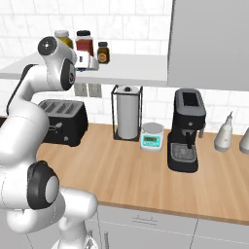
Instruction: Gather all objects into one cabinet and sort the glasses and bowls to opposite sides.
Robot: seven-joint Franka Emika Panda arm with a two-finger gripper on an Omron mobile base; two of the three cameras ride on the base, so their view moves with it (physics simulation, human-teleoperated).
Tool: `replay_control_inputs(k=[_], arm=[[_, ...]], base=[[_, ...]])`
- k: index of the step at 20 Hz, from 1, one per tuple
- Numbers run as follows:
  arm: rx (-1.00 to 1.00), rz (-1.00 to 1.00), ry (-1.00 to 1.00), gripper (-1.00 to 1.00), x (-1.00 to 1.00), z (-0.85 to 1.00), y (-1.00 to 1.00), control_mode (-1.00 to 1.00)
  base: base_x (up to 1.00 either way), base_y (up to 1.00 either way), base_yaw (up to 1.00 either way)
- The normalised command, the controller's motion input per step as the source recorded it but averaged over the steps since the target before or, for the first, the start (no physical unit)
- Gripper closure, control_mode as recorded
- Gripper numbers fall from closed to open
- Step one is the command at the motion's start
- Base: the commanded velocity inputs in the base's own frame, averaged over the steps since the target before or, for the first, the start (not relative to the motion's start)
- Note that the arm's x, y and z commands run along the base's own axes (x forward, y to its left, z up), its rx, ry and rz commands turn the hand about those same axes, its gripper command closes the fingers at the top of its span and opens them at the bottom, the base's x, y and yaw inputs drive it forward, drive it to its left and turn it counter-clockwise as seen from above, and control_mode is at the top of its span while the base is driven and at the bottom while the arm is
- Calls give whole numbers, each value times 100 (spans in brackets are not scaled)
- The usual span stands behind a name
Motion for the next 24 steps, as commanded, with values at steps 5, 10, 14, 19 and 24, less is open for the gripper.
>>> replay_control_inputs(k=[5, 10, 14, 19, 24], arm=[[0, 0, 0, 100, -3, 17, -1, -100], [0, 0, -5, 100, -40, 45, -12, -100], [0, 0, -4, 100, -61, 35, -8, -100], [0, 0, -3, 100, -65, 29, -2, -100], [0, 0, -7, 100, -68, 29, 0, -100]], base=[[0, 0, 0], [0, 0, 0], [0, 0, 0], [0, 0, 0], [0, 0, 0]])
